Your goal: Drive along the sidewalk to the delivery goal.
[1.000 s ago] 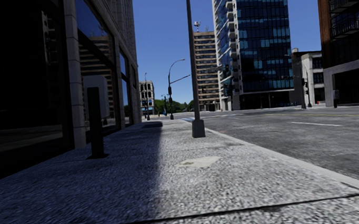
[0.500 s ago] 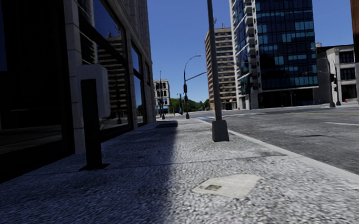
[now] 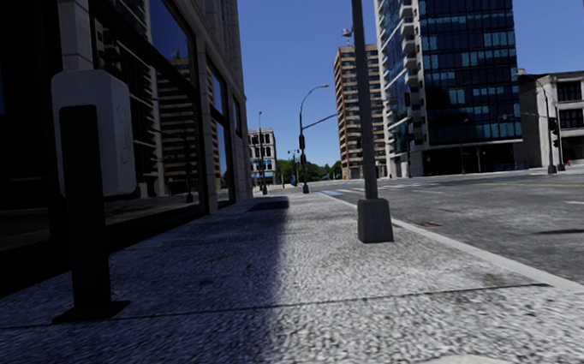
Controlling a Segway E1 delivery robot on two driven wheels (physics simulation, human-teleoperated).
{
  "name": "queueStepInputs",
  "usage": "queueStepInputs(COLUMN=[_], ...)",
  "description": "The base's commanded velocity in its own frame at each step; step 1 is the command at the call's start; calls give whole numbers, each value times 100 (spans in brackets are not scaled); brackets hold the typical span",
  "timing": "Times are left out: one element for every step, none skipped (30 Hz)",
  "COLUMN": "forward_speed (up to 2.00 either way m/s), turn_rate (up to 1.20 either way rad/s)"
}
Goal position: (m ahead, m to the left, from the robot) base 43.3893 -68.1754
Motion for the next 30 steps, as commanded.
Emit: queueStepInputs(forward_speed=[200, 200, 200, 200, 200, 200, 200, 200, 200, 200, 200, 200, 200, 200, 200, 200, 200, 200, 200, 200, 200, 200, 200, 200, 200, 200, 200, 200, 200, 200], turn_rate=[0, 0, 0, 0, 0, 0, 0, 0, 0, 0, 0, 0, 0, 0, 0, 0, 0, 0, 0, 0, 0, 0, 0, 0, 0, 0, 0, 0, 0, 0])
